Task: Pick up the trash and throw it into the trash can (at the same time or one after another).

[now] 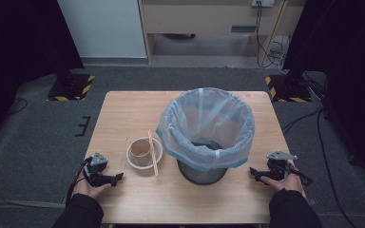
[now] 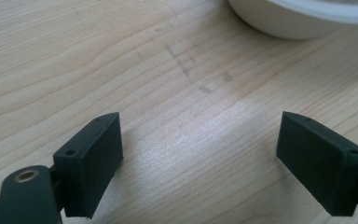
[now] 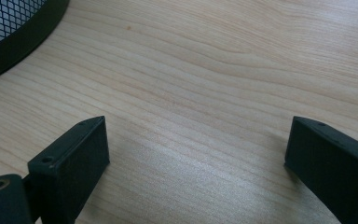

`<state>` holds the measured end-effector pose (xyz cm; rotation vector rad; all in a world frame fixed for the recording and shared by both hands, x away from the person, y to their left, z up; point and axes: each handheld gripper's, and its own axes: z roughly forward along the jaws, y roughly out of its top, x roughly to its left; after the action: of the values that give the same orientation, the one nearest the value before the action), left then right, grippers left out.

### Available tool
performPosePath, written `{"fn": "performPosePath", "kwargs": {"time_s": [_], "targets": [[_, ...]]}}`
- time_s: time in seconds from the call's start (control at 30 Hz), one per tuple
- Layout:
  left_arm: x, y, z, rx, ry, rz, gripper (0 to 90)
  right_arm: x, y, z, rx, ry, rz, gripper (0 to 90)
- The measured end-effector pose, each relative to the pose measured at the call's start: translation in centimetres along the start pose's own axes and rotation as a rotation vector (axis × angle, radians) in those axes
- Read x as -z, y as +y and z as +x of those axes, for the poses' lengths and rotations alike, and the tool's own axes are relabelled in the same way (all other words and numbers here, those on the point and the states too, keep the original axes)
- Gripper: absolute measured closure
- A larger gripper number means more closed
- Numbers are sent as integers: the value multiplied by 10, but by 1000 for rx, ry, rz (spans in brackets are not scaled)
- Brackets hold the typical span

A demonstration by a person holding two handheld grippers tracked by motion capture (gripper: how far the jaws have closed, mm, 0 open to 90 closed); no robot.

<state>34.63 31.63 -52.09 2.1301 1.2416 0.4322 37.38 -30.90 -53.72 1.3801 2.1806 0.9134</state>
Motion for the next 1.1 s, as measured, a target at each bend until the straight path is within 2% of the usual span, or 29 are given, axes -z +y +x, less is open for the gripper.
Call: {"fn": "performPosePath", "kwargs": {"time_s": [0.17,0.27,0.37,0.4,0.43,0.6,0.67,0.77,0.8,0.83,0.93,0.97,1.1], "targets": [[9,4,3,19,35,-30,120,0,-1,-2,11,8,-12,68],[15,8,4,61,53,-43,109,0,-1,-3,13,10,-15,69],[20,9,5,99,52,-67,121,0,-2,-3,14,12,-16,69],[24,11,5,119,53,-91,128,0,-2,-3,14,12,-16,69],[24,11,5,119,53,-91,132,0,-2,-3,14,12,-16,69],[36,17,5,151,65,-163,150,0,-1,-3,16,14,-15,65],[38,18,5,151,67,-173,150,0,-1,-3,15,14,-15,65],[46,22,6,158,76,-218,156,0,-1,-3,16,14,-15,65],[51,25,5,165,78,-254,161,0,-1,-3,17,14,-15,63],[51,25,5,165,78,-254,163,0,-1,-3,17,14,-15,63],[62,34,2,165,76,-318,172,-1,-1,-3,18,15,-14,60],[62,34,2,165,76,-318,176,-1,-1,-3,18,15,-14,60],[73,42,-1,167,75,-384,188,-1,-1,-3,14,15,-13,57]]}}
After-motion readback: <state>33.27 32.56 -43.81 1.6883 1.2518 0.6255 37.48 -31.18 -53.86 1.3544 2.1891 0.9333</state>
